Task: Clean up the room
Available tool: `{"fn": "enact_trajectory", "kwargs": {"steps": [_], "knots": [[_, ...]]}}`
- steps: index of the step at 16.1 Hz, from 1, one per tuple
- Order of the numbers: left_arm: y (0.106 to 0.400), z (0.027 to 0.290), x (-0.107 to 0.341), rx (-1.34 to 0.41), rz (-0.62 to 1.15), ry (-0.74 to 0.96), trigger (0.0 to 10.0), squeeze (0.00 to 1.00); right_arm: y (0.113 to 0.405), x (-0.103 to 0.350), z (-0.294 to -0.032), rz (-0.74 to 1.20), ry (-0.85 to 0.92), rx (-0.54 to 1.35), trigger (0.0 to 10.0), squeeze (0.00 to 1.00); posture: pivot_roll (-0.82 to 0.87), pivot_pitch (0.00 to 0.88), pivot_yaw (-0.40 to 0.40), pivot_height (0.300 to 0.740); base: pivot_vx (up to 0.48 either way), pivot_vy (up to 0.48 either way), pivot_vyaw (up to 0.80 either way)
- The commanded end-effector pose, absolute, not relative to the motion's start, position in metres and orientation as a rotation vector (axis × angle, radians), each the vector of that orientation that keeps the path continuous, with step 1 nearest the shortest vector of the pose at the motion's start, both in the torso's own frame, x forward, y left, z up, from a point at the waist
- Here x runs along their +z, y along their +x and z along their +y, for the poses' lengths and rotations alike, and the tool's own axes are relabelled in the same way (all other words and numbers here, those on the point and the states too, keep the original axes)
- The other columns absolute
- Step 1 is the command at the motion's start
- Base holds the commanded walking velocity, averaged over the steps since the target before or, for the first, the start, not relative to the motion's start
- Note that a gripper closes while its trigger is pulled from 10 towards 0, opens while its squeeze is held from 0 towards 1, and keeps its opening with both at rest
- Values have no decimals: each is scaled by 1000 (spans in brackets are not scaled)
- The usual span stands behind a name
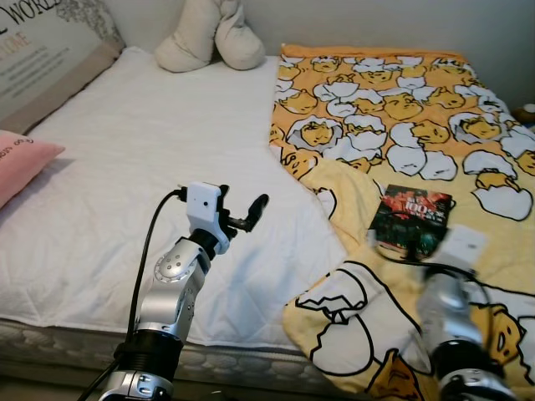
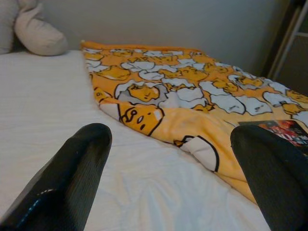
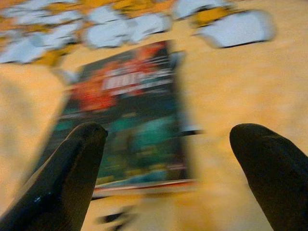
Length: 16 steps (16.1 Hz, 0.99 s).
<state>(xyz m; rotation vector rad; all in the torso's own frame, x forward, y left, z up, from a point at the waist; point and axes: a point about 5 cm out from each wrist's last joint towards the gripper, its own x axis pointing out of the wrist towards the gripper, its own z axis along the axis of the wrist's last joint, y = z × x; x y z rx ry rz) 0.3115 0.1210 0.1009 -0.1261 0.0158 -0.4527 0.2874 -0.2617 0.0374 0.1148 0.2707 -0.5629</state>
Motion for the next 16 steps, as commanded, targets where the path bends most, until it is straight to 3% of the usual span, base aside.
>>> {"fn": "enact_trajectory", "kwargs": {"steps": [1,3,5,7,11,14,16], "knots": [[314,121,105,-467,10,-123,10000,0,289,42,-268,255,94,-602,10000,0,-54,0,63,740,0,0,0],[314,122,103,-471,13,-102,10000,0,290,40,-273,270,87,-599,10000,0,-46,0,55,740,0,0,0],[310,119,111,-483,-49,-94,10000,0,301,75,-259,37,-184,-454,10000,0,-45,0,42,740,0,0,0],[299,120,114,-468,-94,-92,10000,0,288,92,-239,-121,-310,-355,10000,0,-55,0,31,740,0,-469,0],[279,110,106,-472,-93,-124,10000,0,260,77,-219,-100,-303,-267,10000,0,-63,0,12,740,0,-466,0],[273,92,111,-578,-116,-106,10000,0,260,73,-213,-77,-285,-268,10000,0,-67,0,15,740,0,-465,0],[280,96,110,-545,-96,-99,10000,0,271,73,-214,-33,-229,-287,10000,0,-73,0,27,740,0,-232,0]]}}
